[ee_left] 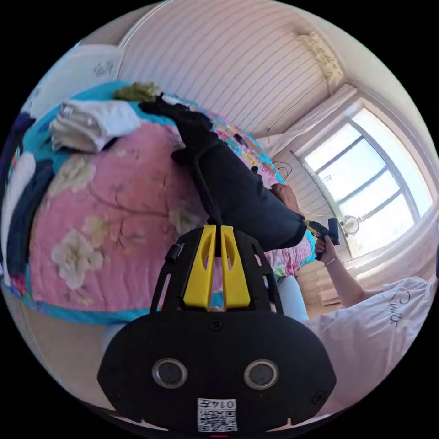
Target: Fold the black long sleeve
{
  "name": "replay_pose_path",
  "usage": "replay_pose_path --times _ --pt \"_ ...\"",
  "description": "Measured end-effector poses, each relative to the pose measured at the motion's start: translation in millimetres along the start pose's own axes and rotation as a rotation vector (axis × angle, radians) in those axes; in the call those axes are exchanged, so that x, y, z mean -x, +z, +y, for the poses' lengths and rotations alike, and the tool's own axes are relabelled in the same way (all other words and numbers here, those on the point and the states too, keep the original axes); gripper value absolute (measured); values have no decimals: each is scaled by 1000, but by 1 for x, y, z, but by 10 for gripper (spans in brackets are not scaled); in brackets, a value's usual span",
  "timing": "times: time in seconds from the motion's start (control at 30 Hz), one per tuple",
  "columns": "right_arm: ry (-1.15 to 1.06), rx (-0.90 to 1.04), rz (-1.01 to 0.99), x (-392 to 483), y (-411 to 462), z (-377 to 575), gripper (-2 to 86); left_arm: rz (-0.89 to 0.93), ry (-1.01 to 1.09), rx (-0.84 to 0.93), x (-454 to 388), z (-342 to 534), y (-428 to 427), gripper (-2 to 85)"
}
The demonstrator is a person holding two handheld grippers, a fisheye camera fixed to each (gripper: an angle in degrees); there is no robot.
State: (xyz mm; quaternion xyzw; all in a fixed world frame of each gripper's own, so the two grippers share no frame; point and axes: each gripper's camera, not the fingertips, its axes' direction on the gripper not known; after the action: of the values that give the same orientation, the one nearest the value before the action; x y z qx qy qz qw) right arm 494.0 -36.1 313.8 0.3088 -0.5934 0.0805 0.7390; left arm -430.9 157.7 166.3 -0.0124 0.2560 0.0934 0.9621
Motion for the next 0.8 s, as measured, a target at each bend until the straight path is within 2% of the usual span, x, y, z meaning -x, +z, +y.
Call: replay_pose_path --times 0.07,0.2,0.33,0.43,0.6,0.73,0.8 --pt "122 50 53 -44 23 26 6 -15 -100 126 30 23 32 -8" --pt "222 51 88 -81 39 49 7 12 -144 154 44 39 46 4" --pt "208 30 218 -80 39 54 16 -62 -89 160 35 36 38 36" --pt "109 46 279 -63 53 52 36 -172 -40 165 29 39 29 50" --pt "58 158 387 -59 109 49 115 -295 4 195 26 42 42 74" --pt "57 174 394 -67 136 49 151 -239 -22 238 34 35 68 72" --pt "35 211 511 -74 156 45 131 -216 -59 244 42 33 78 51"
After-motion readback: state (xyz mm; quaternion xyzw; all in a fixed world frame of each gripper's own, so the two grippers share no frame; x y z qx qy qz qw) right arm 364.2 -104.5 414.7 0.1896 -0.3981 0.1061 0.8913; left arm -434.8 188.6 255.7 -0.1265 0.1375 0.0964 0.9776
